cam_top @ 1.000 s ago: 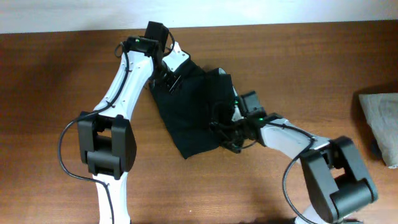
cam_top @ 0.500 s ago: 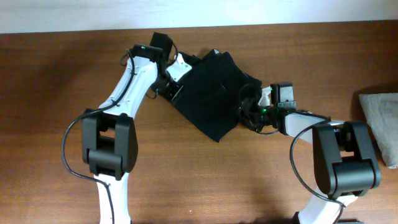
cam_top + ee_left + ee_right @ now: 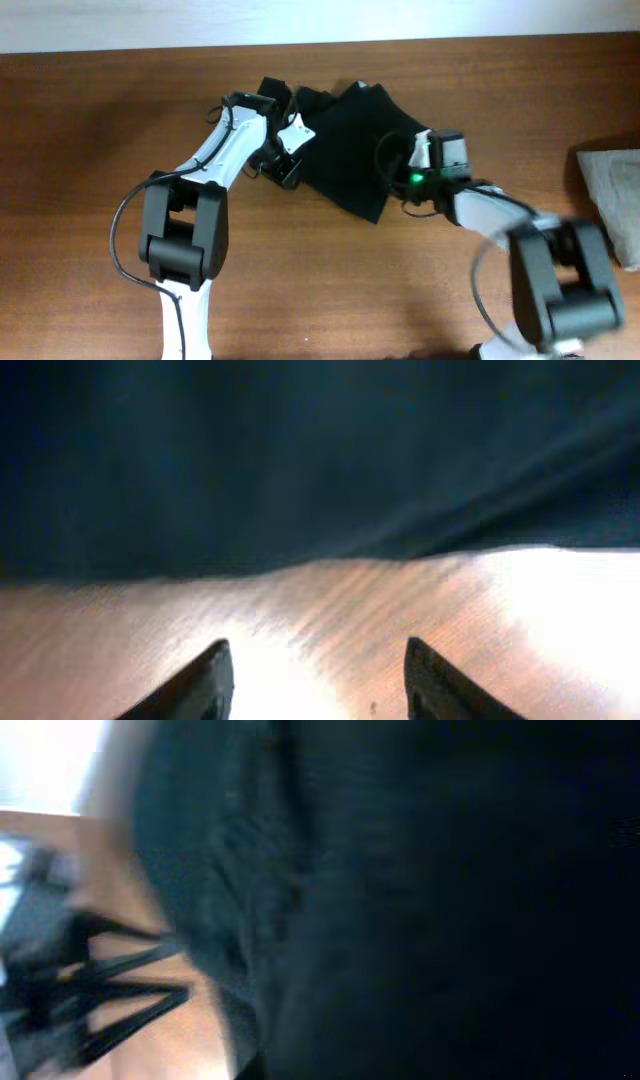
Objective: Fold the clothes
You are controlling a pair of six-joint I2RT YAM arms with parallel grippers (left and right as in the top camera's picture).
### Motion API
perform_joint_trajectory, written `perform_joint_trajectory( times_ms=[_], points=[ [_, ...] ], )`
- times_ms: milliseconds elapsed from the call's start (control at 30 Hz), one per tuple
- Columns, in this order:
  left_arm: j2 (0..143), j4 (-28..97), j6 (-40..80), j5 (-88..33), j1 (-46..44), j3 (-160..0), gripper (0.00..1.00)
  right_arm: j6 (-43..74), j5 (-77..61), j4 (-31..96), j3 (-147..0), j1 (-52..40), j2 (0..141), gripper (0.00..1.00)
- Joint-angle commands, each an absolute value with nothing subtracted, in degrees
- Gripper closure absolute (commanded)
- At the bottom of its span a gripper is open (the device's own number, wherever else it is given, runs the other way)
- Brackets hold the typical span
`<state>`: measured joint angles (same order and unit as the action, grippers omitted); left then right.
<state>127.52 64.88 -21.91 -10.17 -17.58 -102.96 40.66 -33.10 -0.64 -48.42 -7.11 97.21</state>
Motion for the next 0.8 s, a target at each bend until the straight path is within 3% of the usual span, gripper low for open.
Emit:
perform_joint_trajectory(
  times_ms=[0,67,167,400,467,500,567,633,767],
  points=[
    [125.0,71.8,-19.9,-9.6,-15.2,-115.6,0.47,37.7,-31.2,2.7,-50.2,-5.2,79.8,0.96],
    [124.8,76.0,-19.9,-9.6,-14.8,-123.1,0.46,37.7,-24.9,5.8,-52.9,-1.4,72.2,0.96],
    [124.7,77.2,-19.0,-9.6,-14.8,-124.7,0.46,37.2,-25.8,5.8,-59.6,11.8,72.4,0.96],
    [124.7,79.2,-18.9,-9.6,-15.0,-124.7,0.46,22.4,-44.3,13.5,-95.1,38.2,93.4,0.96],
    [124.7,80.6,-18.9,-9.6,-15.0,-124.7,0.47,10.2,-47.7,23.6,-107.8,45.4,102.3,0.96],
    [124.7,80.9,-18.9,-9.6,-15.0,-124.7,0.47,2.4,-41.9,30.7,-110.1,48.1,104.1,0.96],
    [124.7,82.3,-18.9,-9.6,-15.0,-124.7,0.47,0.3,-33.0,33.6,-110.1,53.1,105.2,0.96],
    [124.7,81.9,-18.9,-9.6,-15.0,-124.7,0.47,3.6,-39.9,32.5,-110.1,55.7,105.3,0.96],
    [124.7,81.7,-18.9,-9.6,-15.2,-124.7,0.47,10.1,-40.8,20.1,-110.1,48.6,107.7,0.96]
  ],
)
